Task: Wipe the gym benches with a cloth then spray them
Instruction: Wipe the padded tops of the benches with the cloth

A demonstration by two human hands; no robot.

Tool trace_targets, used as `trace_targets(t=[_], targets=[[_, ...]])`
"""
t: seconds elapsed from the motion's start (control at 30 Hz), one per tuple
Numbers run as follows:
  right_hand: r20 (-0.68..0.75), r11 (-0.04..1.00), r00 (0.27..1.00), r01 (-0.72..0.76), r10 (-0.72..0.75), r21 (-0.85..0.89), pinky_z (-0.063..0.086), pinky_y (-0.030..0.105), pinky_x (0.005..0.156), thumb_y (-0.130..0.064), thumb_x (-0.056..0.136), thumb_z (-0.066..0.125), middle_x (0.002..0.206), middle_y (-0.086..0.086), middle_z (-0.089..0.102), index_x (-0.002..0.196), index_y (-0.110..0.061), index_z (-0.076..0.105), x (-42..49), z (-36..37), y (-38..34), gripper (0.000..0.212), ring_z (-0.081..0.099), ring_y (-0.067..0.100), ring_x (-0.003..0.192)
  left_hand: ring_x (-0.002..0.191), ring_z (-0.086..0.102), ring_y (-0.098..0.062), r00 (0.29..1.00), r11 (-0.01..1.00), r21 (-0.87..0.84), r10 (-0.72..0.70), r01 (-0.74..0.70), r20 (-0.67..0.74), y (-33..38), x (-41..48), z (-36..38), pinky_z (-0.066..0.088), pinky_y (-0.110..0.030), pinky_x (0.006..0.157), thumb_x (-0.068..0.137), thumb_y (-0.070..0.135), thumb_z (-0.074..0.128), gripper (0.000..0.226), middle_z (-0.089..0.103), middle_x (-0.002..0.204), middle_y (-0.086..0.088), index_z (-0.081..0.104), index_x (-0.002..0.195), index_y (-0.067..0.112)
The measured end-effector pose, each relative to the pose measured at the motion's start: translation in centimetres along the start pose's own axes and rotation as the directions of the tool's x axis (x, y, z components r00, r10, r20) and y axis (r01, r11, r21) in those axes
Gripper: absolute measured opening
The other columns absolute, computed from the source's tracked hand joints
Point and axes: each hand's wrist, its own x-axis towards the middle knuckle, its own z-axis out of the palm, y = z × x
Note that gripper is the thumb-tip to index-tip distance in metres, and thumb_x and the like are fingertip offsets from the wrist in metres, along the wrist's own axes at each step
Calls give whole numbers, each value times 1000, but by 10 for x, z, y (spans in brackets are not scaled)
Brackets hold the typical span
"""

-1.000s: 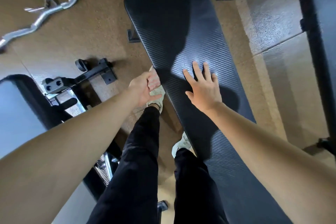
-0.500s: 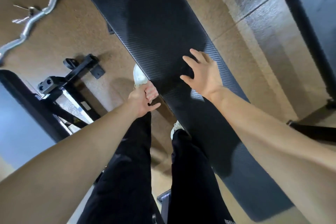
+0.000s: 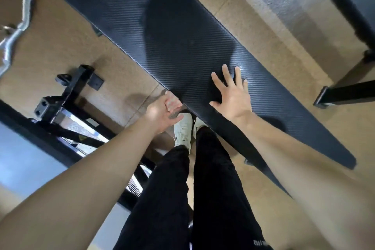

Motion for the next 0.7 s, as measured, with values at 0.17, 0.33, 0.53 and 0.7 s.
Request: trace_targets(t=[0.17, 0.33, 0.53, 0.7], targets=[[-27, 991, 1000, 15, -11, 135, 14, 57, 124, -43, 91, 68, 169, -1, 10, 156, -31, 32, -5, -1, 9, 75, -1, 34, 155, 97, 60, -18, 998, 993, 114, -26, 19, 54, -30, -8, 10, 47, -54, 108, 106, 27, 49, 33, 49, 76, -1, 48, 73, 22], [-124, 980, 987, -79, 103, 185, 25, 54, 119, -36, 92, 68, 166, 4, 22, 153, -28, 41, -34, 11, 24, 67, 18, 35, 151, 105, 66, -19, 995, 983, 184, -26, 8, 94, -56, -6, 15, 53, -53, 101, 104, 27, 55, 22, 67, 88, -6, 61, 85, 17], [-274, 881, 857, -345, 436, 325, 42, 57, 104, -36, 89, 68, 159, 10, 33, 146, -23, 47, -132, 57, 62, 62, 33, 36, 141, 117, 69, -21, 993, 963, 266, -63, 35, 99, -104, -5, 35, 57, -51, 94, 103, 23, 58, 20, 74, 107, -13, 64, 88, 13], [-101, 629, 644, -684, 759, 370, 31, 65, 111, -49, 89, 65, 163, 14, 21, 151, -25, 34, -210, 123, 87, 73, 22, 49, 144, 116, 67, -18, 996, 951, 306, -67, 43, 67, -154, -5, 62, 54, -47, 100, 102, 19, 57, 27, 72, 108, -10, 58, 75, 13]])
